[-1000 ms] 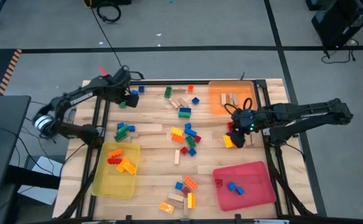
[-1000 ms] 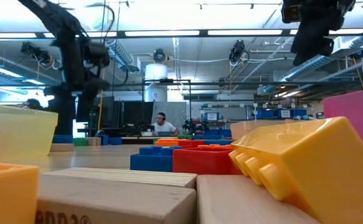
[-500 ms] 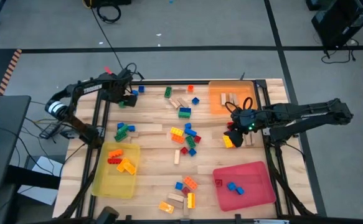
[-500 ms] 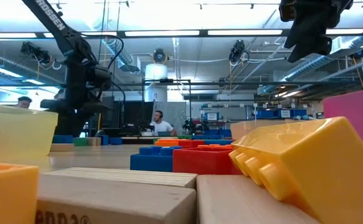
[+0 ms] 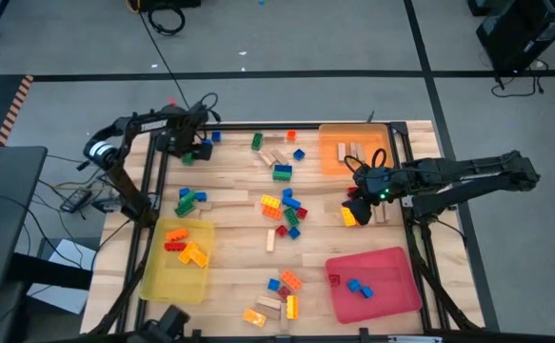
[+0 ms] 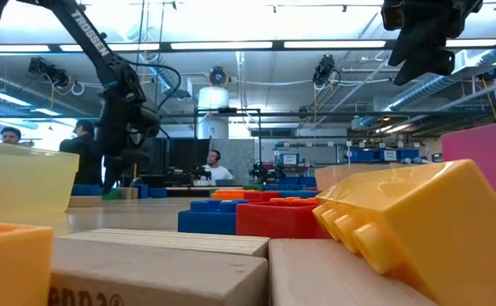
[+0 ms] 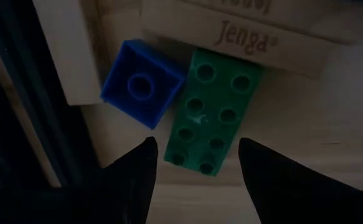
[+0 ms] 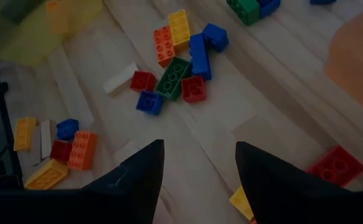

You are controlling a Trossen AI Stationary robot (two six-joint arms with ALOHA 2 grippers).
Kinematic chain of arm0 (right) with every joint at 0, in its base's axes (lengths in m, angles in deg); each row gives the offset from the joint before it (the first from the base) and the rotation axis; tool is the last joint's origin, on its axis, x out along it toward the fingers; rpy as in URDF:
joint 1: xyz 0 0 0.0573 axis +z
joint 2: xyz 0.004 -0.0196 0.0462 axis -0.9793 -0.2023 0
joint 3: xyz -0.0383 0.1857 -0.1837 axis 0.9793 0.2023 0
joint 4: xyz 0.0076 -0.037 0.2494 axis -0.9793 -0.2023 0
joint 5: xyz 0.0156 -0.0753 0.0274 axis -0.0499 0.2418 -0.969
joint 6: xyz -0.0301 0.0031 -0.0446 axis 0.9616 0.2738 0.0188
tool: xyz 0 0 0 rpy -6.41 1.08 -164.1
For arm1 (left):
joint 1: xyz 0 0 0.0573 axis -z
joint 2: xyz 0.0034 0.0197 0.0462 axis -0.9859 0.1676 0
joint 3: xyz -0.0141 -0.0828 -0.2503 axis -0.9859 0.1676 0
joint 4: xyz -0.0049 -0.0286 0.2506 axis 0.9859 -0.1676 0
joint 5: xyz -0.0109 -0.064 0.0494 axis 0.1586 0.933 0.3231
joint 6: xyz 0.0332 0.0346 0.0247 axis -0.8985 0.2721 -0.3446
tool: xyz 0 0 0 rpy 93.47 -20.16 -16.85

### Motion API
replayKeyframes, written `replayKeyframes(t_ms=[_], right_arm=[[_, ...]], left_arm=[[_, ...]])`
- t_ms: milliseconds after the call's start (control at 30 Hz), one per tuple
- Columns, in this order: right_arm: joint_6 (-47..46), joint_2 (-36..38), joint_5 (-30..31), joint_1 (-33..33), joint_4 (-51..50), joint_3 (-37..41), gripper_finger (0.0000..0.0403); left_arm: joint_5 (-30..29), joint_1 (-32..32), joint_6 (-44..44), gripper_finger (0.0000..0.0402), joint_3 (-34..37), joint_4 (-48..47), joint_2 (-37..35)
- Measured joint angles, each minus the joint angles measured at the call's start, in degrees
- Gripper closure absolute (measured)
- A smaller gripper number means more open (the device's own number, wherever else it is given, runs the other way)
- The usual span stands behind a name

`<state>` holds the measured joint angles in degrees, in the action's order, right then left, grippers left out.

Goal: Sort blocks by size
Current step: Put the large green game piece into the yellow bin

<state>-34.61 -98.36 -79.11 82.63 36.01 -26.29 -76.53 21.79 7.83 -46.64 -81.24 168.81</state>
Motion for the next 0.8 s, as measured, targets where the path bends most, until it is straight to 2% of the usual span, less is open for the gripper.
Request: replayKeyframes(t_ms=[300, 800], right_arm=[[0.0, 0.0, 1.3, 0.0, 0.0, 0.0, 0.0192], [0.2, 0.0, 1.5, 0.0, 0.0, 0.0, 0.0194]], left_arm=[[-2.0, 0.1, 2.6, 0.0170, -3.3, -4.2, 4.9], [6.3, 0.2, 1.2, 0.0170, -3.7, -4.4, 5.1]])
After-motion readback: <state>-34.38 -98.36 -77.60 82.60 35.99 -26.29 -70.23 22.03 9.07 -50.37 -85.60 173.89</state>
